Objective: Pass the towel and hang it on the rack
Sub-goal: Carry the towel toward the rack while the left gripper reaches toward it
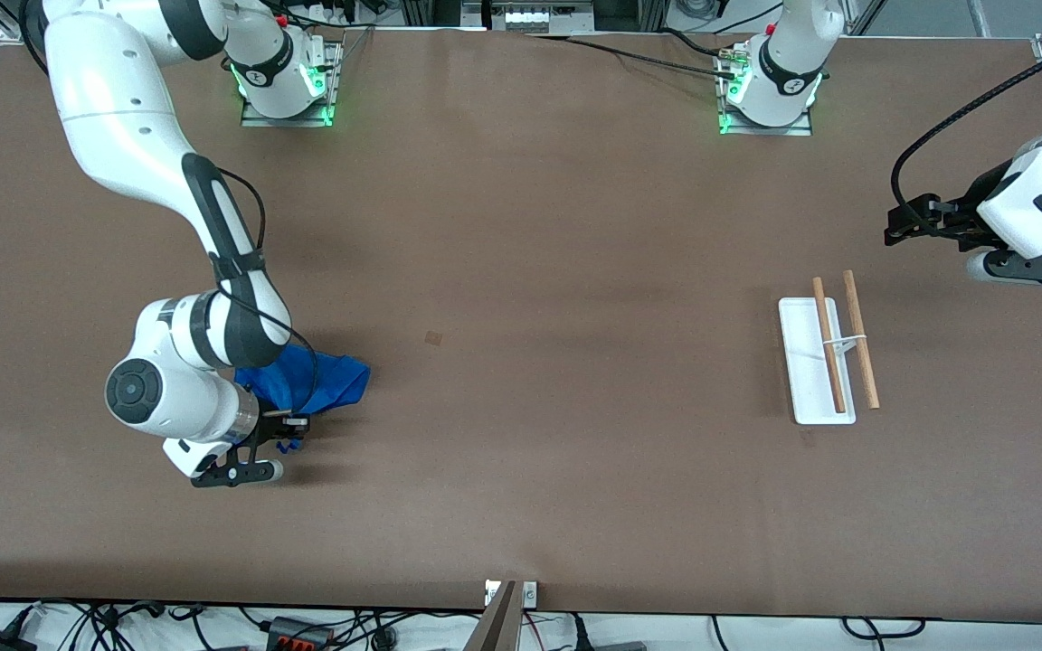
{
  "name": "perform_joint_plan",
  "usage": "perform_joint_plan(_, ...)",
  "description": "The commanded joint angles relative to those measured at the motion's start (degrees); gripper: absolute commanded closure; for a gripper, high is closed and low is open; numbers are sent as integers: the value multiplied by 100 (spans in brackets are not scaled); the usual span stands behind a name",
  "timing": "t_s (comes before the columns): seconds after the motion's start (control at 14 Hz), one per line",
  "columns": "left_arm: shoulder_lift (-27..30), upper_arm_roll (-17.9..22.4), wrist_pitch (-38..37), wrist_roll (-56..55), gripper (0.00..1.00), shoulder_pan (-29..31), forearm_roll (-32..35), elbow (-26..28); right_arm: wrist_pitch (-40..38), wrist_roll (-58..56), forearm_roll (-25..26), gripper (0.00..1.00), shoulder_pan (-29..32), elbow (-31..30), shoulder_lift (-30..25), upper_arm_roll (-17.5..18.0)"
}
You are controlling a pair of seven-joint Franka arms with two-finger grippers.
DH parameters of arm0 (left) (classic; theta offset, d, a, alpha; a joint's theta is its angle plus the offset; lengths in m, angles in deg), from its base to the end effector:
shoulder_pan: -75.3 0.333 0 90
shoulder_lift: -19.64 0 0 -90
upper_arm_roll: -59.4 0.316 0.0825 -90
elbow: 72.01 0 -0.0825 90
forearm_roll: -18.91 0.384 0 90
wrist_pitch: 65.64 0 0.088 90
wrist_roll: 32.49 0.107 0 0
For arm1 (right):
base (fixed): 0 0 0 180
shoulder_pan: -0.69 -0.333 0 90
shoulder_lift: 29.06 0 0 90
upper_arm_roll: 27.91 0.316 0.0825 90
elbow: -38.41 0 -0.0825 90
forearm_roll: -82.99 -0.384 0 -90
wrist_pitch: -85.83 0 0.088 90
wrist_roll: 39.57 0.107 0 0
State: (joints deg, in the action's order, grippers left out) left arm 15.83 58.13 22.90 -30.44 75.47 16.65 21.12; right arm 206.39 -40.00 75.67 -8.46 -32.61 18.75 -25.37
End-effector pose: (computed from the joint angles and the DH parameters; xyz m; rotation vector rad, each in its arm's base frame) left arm 0.5657 -0.0148 0.5597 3.0901 -0.0821 -0.2265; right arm 0.7420 0.1506 0.2678 -2.9890 -0.1992 -0.0246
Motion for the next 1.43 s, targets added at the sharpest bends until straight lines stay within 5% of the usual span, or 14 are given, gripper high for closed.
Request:
perform_joint_plan(0.0,-190,4,-223,172,0,62,-38,-190,-646,68,-225,100,-25,-88,-772,613)
perform_joint_plan(0.43,-567,-48,-355,559,0,10,-109,-207,-403,737,-165,100,-331,183,-1204,2267)
perform_joint_plan(0.79,-1112,-373,-103,1049,0,-500,-414,-208,1423,1368,-173,100,-1517,738,-1037,2295)
perform_joint_plan(1.14,-1482,-470,1128,3893,0,-518,-670,73,1620,2221,-209,100,-1800,738,-1037,2313)
perform_joint_plan(1.36,-2069,-461,1288,6003,0,-203,-2231,126,1629,2381,-217,100,-1809,738,-1037,2313)
